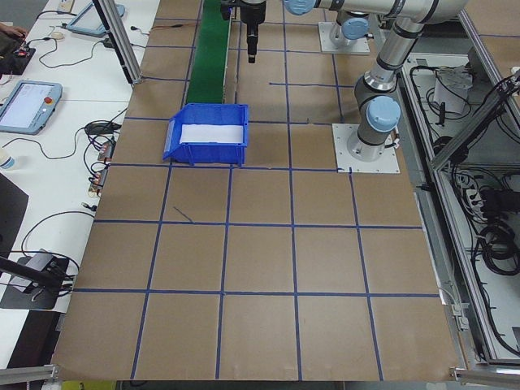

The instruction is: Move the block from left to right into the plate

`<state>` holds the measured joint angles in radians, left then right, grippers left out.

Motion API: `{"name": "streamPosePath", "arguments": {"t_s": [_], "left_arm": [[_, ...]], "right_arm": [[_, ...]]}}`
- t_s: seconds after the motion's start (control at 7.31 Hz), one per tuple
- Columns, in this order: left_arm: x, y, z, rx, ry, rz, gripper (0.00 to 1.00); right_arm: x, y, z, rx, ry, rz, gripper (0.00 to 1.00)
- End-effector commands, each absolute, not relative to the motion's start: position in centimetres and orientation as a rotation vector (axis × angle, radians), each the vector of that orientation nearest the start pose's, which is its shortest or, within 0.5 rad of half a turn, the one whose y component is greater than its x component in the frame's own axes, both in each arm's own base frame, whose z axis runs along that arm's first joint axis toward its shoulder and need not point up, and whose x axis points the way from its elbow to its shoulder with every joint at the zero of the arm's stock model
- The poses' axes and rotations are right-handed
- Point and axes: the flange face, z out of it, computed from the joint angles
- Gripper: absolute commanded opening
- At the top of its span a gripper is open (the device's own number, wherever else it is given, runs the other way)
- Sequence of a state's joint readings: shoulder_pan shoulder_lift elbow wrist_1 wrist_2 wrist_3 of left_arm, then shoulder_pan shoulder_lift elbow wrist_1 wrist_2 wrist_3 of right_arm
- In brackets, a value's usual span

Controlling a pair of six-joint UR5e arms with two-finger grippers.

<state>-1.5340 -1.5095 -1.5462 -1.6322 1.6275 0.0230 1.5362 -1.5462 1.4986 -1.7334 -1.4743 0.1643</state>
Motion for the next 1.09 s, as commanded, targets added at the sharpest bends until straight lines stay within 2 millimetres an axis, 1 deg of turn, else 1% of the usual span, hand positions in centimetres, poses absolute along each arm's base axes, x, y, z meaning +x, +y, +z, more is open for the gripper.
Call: {"name": "streamPosePath", "arguments": {"t_s": [0.0, 0.14, 0.27, 0.41, 0.96], "left_arm": [[-11.04, -47.12, 52.34, -0.022, 3.084, -0.035, 1.00], [-11.04, -47.12, 52.34, -0.022, 3.084, -0.035, 1.00], [-11.04, -47.12, 52.34, -0.022, 3.084, -0.035, 1.00], [-11.04, -47.12, 52.34, -0.022, 3.084, -0.035, 1.00], [-11.10, -47.10, 52.34, -0.022, 3.082, -0.035, 1.00]], "right_arm": [[12.72, -51.42, 52.71, 0.306, 3.018, -0.218, 1.00], [12.73, -51.18, 52.60, 0.308, 3.023, -0.179, 1.00], [12.65, -51.12, 52.25, 0.268, 3.030, -0.165, 1.00], [12.73, -51.06, 52.34, 0.193, 3.037, -0.172, 1.00], [12.91, -51.19, 52.07, 0.188, 3.026, -0.183, 1.00]]}}
